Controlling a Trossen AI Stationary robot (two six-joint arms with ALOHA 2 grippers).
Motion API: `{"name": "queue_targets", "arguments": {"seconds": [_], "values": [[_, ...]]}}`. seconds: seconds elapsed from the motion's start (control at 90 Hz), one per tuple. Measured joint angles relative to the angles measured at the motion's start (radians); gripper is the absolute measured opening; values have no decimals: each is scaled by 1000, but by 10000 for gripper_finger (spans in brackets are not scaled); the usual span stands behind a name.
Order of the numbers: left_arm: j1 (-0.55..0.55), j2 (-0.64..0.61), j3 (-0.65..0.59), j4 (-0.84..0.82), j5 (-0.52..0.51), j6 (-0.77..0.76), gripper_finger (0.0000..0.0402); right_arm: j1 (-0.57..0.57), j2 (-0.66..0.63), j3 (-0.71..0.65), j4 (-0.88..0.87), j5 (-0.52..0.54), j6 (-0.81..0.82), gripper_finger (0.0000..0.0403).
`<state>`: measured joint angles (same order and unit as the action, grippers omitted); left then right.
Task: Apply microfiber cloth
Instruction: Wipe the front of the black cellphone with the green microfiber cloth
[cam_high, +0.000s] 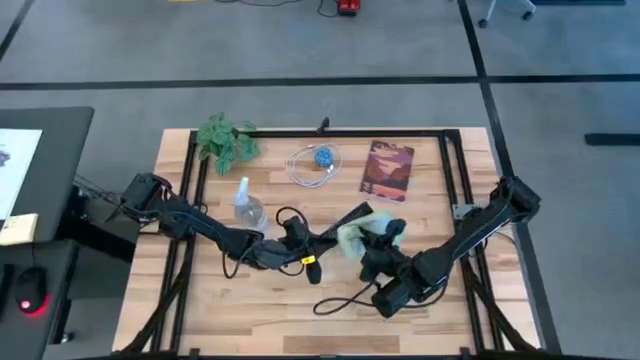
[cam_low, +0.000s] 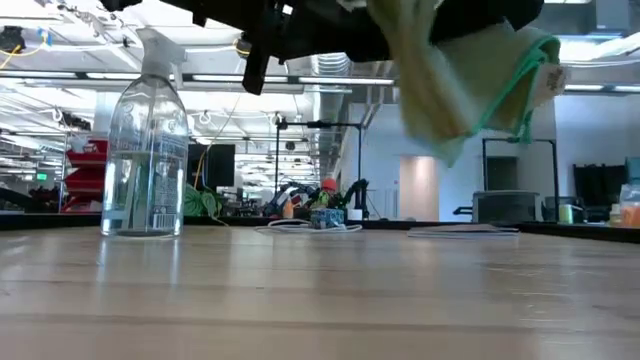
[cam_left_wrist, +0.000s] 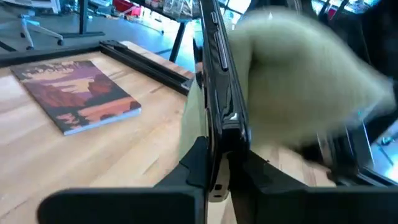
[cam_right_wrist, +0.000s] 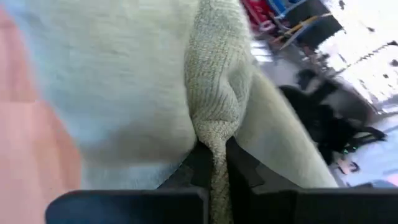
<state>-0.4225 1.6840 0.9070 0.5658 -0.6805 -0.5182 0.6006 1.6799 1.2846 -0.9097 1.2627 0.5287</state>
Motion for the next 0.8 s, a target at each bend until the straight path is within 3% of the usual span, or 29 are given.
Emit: {"name": "queue_targets", "arguments": {"seconds": [0.2,0.367,0.578,0.8], "values": [[-14,0,0,-12,2,-10,13,-2,-50,0,-158,57,170,1],[-13,0,0,-24,9,-10,13,-5,-46,0,-94,88,222,1],[-3,2,-3,-33,22,-7,13,-13,21,0,252,71,-46,1],[-2,4,-4,-43,22,2,13,-31,110,0,666,-85,-431,1]]}}
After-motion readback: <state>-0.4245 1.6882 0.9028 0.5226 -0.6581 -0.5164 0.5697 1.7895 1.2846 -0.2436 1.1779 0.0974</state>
